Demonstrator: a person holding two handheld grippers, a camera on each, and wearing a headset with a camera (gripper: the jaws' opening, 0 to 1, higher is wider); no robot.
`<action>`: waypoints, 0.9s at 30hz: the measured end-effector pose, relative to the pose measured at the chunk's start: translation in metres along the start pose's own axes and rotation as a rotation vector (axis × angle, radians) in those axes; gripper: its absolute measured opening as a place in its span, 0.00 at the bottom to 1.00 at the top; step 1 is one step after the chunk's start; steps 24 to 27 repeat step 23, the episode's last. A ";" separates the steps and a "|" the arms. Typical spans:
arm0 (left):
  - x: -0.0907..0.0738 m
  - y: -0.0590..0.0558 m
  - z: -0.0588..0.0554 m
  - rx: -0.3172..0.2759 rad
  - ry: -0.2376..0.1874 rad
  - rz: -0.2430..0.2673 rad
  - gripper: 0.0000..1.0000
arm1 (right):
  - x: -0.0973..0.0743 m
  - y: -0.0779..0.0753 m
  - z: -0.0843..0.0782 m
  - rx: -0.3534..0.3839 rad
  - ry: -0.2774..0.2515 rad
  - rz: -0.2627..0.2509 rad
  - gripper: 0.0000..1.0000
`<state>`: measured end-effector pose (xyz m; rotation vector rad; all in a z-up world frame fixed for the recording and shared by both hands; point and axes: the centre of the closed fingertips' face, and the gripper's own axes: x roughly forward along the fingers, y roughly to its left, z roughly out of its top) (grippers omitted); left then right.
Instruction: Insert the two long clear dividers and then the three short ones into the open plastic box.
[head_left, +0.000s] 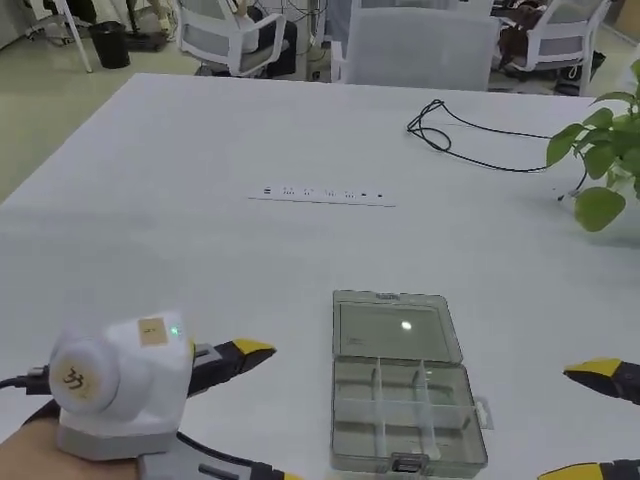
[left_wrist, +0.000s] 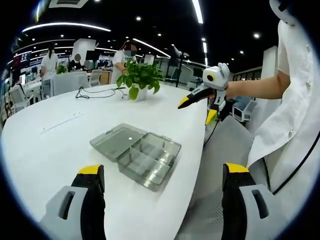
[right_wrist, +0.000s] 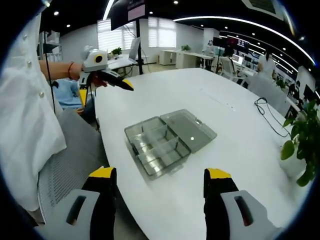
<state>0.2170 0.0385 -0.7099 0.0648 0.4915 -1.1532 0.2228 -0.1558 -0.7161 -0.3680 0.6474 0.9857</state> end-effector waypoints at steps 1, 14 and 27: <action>0.000 0.000 0.000 0.000 0.001 0.000 1.00 | 0.000 0.000 -0.001 0.002 -0.002 -0.001 0.73; 0.001 -0.003 -0.002 -0.001 0.008 -0.006 1.00 | -0.002 0.003 -0.002 0.011 -0.003 0.006 0.75; 0.002 -0.005 -0.001 -0.002 0.003 -0.012 1.00 | -0.001 0.002 -0.002 0.001 0.003 0.010 0.75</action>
